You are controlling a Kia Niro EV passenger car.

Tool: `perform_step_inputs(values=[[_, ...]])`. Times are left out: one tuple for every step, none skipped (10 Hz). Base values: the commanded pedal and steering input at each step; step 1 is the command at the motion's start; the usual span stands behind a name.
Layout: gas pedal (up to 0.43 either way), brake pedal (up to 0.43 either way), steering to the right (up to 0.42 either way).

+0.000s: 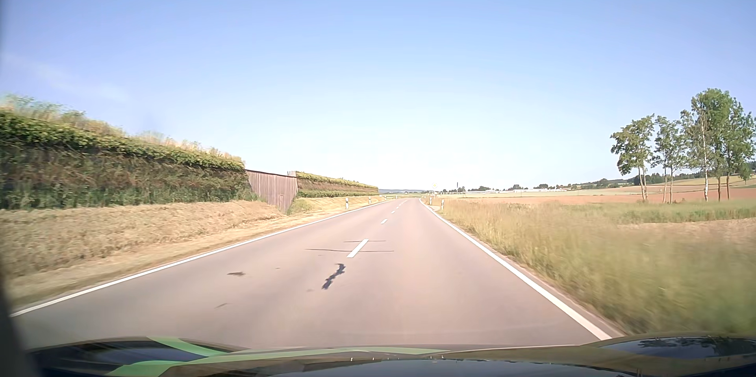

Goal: Follow the waypoints while adhering to traffic rules and regulations

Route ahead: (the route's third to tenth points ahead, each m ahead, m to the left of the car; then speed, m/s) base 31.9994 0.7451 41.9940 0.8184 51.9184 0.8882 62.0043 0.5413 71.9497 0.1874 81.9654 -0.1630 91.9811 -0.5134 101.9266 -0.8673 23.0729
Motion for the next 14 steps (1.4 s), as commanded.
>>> perform_step_inputs(values=[[0.268,0.000,0.001],[0.268,0.000,0.001],[0.268,0.000,0.002],[0.280,0.000,0.001],[0.280,0.000,0.001],[0.280,0.000,0.001],[0.280,0.000,0.001],[0.280,0.000,0.001],[0.280,0.000,0.001],[0.287,0.000,0.001],[0.287,0.000,0.001],[0.299,0.000,0.001],[0.299,0.000,0.000],[0.299,0.000,0.000]])
